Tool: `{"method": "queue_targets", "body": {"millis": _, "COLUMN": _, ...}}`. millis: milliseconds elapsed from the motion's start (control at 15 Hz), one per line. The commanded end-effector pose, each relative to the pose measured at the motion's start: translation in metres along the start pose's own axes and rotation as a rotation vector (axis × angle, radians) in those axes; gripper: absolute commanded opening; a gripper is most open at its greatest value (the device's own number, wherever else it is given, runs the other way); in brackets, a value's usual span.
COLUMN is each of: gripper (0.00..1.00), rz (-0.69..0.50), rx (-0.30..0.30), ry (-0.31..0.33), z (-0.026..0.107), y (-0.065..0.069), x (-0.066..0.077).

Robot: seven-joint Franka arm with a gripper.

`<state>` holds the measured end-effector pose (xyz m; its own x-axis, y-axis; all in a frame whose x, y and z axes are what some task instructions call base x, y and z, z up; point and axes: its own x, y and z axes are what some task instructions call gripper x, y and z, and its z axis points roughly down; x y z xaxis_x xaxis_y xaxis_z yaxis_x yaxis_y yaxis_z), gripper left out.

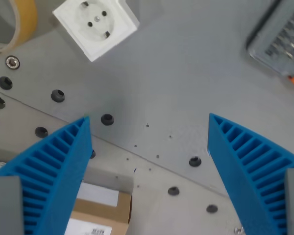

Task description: Move above the white socket

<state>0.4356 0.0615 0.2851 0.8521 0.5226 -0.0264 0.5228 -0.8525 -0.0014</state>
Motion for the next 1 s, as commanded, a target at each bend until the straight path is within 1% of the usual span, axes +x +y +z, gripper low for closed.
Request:
{"method": "queue_targets", "body": {"millis": 67, "gripper": 1.00, "rz": -0.277, "rx": -0.052, "ry": 0.078, "z": 0.015, "y": -0.008, "x": 0.005}}
{"method": "queue_targets", "body": {"millis": 533, "gripper": 1.00, "rz": -0.430, "rx": -0.064, "ry": 0.085, "z": 0.049, "y": -0.023, "x": 0.021}}
{"method": "queue_targets", "body": {"millis": 1000, "gripper": 1.00, "rz": -0.527, "rx": -0.077, "ry": 0.098, "z": 0.083, "y": -0.038, "x": 0.033}}
